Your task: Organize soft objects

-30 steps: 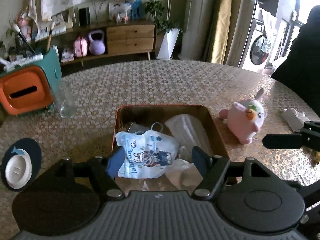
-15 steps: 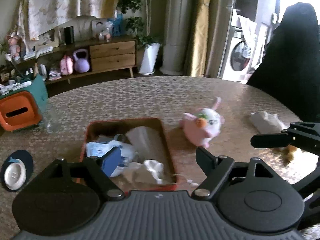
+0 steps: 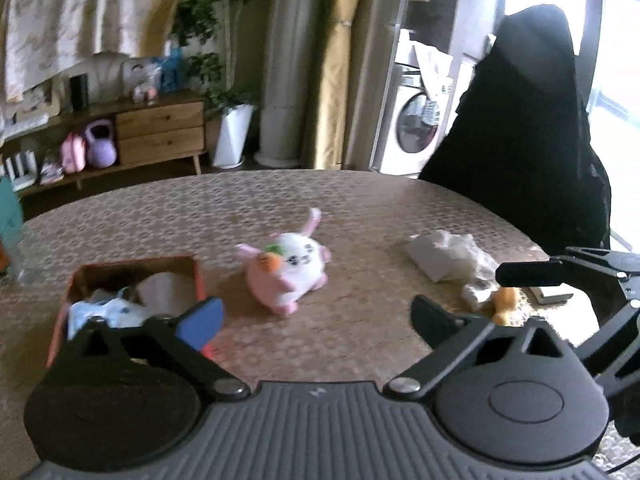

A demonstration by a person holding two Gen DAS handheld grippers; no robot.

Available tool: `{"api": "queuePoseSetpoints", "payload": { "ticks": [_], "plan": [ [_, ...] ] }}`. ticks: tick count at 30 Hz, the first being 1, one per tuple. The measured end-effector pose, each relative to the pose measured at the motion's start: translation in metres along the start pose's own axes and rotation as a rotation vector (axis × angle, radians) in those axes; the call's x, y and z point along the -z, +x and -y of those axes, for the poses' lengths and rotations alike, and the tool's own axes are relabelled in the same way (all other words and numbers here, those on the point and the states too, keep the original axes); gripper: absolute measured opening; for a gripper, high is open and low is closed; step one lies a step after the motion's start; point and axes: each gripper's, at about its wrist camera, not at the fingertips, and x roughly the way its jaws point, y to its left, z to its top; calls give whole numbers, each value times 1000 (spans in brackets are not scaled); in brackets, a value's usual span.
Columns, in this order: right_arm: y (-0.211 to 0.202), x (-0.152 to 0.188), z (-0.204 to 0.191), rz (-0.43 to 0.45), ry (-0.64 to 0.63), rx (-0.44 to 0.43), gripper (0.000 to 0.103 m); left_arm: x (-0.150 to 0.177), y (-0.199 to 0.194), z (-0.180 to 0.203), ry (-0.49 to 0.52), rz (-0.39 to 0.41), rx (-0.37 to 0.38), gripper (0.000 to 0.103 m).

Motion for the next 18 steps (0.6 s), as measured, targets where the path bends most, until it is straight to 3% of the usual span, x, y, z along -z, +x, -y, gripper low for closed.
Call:
{"api": "queuePoseSetpoints", "payload": {
  "ticks": [10, 18],
  "plan": [
    [-44, 34, 81, 31, 107, 140, 100, -13, 41, 67, 26, 25, 155, 103],
    [-64, 65, 141, 29, 148, 266, 100, -27, 91, 102, -11, 7, 182, 103]
  ]
}}
